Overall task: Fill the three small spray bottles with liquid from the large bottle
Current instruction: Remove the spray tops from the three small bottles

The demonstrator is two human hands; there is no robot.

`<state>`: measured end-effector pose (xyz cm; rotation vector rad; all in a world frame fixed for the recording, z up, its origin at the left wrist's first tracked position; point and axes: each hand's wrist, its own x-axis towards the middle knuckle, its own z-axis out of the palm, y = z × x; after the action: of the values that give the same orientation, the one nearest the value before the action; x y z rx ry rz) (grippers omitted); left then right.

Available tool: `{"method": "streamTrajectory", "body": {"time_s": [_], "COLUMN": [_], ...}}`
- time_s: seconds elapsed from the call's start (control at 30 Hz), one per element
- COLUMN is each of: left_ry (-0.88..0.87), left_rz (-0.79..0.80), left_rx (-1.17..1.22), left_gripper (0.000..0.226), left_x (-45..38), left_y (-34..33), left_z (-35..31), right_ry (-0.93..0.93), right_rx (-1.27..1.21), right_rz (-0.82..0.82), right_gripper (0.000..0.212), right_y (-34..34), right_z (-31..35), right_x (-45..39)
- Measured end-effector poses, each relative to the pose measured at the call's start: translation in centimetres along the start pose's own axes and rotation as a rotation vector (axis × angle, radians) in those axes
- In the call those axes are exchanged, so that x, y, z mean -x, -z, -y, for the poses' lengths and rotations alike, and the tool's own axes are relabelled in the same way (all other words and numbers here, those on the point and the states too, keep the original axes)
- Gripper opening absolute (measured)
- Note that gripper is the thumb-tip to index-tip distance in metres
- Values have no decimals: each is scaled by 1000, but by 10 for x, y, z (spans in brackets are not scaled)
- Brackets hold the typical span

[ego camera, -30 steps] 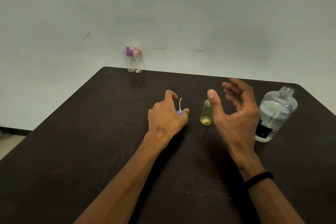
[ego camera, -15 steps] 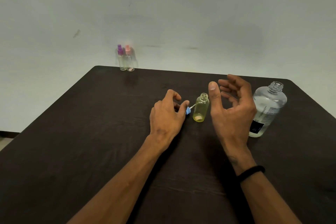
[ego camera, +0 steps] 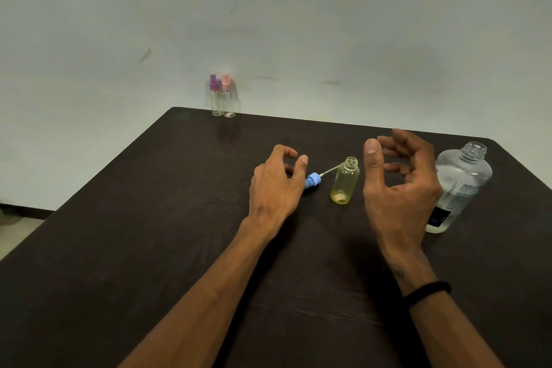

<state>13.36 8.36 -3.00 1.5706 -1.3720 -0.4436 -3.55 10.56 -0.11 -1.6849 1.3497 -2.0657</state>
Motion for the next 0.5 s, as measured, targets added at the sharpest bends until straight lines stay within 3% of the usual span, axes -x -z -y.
{"method": "streamTrajectory", "body": {"time_s": [0.27, 0.5], "left_ry": [-3, -26], "left_rz": [48, -78], "left_rx": [-9, 41], "left_gripper": [38, 31], "left_x": [-2, -5], "left_y": [-2, 7], "left_z": [3, 5], "right_ry": [-3, 156], "right_rx": [-9, 20], "right_rz": [-21, -15], "right_gripper": [43, 32], "right_y": [0, -4], "right_z": [0, 4], "right_x": [-1, 8]}}
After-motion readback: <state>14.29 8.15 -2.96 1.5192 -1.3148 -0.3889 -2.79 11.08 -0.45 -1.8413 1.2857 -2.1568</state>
